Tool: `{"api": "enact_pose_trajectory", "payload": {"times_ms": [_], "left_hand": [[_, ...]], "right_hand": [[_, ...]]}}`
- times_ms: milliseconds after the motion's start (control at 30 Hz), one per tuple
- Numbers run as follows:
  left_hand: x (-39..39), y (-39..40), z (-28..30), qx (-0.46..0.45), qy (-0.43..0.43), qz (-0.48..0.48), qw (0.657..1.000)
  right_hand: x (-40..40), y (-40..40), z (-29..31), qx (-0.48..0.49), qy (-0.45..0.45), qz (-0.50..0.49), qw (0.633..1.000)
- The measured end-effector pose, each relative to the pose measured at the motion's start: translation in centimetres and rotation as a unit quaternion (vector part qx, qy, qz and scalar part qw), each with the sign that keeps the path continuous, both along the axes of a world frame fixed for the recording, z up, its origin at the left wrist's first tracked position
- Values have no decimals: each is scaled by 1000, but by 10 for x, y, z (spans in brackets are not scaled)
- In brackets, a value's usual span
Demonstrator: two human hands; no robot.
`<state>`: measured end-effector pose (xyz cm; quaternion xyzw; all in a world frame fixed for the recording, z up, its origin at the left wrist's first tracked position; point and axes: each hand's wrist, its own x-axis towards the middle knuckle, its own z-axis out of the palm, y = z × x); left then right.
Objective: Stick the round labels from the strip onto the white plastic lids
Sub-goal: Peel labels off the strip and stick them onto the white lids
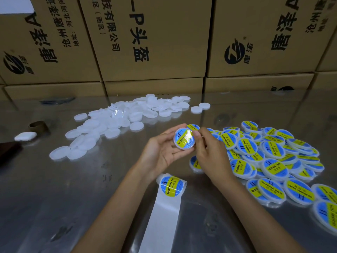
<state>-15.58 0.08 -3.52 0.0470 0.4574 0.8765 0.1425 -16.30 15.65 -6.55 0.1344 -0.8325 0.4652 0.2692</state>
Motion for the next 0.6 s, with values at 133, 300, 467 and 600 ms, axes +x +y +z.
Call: {"api": "enact_pose_trajectory", "payload": {"times_ms": [133,300,467,600], "left_hand": [[1,1,0,-10,16,-18,1000],[1,-2,1,-65,40,-31,997],[3,-3,5,-62,27,-41,997],[5,1,6,-54,25,-47,997]], "right_hand": [[1,-1,0,82,-62,-42,994],[4,-2,1,154,-16,-85,984],[4,-3,2,119,26,-91,988],[3,-3,4,116,9,-101,988]]}}
